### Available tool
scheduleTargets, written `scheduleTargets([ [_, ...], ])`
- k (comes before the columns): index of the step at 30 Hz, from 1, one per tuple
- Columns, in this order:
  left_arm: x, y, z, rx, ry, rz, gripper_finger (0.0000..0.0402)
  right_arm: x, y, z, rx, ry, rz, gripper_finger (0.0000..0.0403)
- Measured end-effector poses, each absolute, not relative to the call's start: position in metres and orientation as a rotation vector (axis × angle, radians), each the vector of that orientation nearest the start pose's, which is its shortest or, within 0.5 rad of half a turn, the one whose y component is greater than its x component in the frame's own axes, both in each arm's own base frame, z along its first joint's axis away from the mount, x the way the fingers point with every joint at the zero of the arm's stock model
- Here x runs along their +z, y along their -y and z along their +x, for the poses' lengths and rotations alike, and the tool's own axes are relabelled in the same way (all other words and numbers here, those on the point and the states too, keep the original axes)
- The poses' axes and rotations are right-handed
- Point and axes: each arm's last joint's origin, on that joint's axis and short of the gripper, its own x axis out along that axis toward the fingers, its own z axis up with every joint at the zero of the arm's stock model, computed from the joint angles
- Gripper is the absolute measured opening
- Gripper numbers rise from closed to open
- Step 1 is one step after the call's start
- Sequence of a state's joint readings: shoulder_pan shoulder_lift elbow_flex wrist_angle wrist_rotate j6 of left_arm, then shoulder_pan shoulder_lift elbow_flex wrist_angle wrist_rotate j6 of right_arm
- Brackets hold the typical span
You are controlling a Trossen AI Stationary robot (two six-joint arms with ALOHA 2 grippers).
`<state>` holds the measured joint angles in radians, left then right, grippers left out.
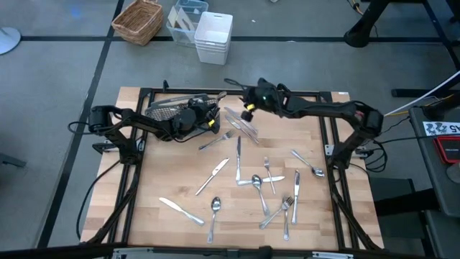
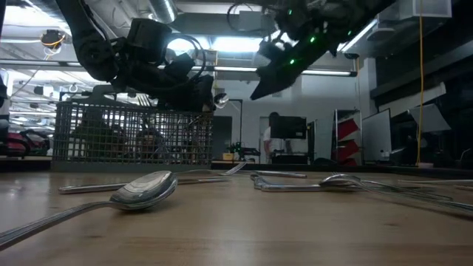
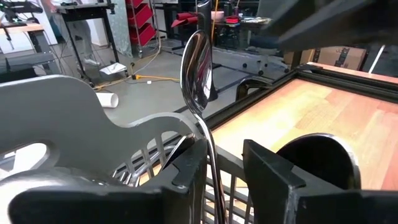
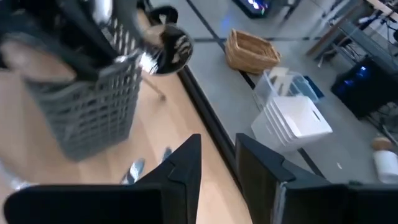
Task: Sort silverware
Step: Put the silver spoon into the silverware rack
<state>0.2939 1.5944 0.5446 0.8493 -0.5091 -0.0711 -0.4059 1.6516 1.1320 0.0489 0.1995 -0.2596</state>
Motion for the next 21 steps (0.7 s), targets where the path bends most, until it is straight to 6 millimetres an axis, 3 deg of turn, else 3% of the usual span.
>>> scheduleTargets([
  [4, 0.166, -0.098, 0.275, 0.807, -0.176, -0.045, 0.0096, 0.243, 0.165, 0.348, -0.476, -0.449, -0.167, 0.0101],
  [13, 0.166, -0.098, 0.275, 0.807, -0.177, -0.045, 0.0096, 0.222, 0.170, 0.368, -0.397, -0.337, -0.164, 0.0101],
  [21, 0.166, -0.098, 0.275, 0.813, -0.177, -0.044, 0.0096, 0.228, 0.169, 0.372, -0.326, -0.225, -0.179, 0.0101],
])
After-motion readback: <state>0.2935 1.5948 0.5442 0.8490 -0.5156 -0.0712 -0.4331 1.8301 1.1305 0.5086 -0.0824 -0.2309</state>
